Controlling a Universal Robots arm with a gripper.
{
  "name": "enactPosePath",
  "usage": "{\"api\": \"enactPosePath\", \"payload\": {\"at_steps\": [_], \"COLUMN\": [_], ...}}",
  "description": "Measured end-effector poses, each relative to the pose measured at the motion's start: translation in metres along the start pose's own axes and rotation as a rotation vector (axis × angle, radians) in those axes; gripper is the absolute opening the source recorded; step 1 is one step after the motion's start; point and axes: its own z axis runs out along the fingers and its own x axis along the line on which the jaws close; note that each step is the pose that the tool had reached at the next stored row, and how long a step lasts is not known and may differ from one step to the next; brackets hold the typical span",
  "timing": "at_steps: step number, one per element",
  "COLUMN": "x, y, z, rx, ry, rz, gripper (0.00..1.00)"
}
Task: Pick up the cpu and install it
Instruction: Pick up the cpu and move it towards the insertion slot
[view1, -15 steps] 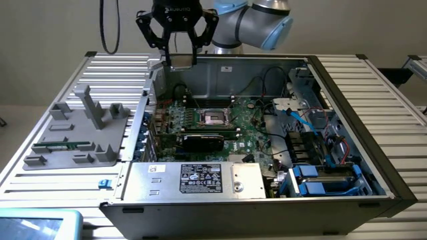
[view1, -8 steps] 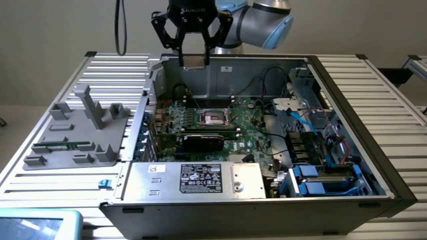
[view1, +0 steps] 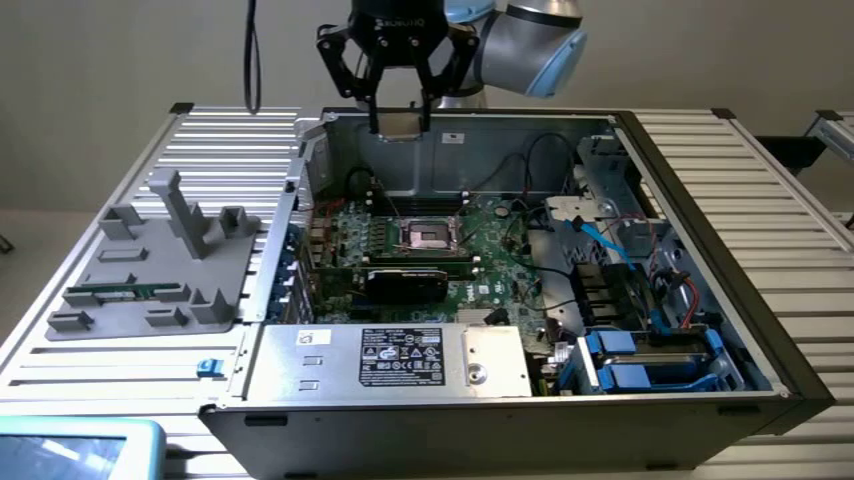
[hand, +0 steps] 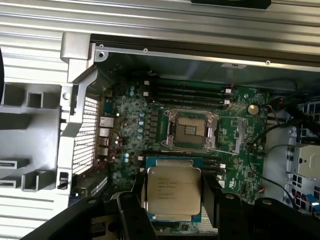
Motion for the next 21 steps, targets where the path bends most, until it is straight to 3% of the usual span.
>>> {"api": "enactPosePath", "payload": {"at_steps": [7, 13, 21], "x": [-0.0012, -0.0014, -0.0028], "y": [-0.0001, -0.0003, -0.0003], "z": [0.0003, 0.0021, 0.0033], "rx": [-0.0013, -0.0016, -0.0070], "ry": [-0.0011, -0.0068, -0.0124], "rz": [0.012, 0.074, 0.130], "gripper": [0.54, 0.54, 0.54]}}
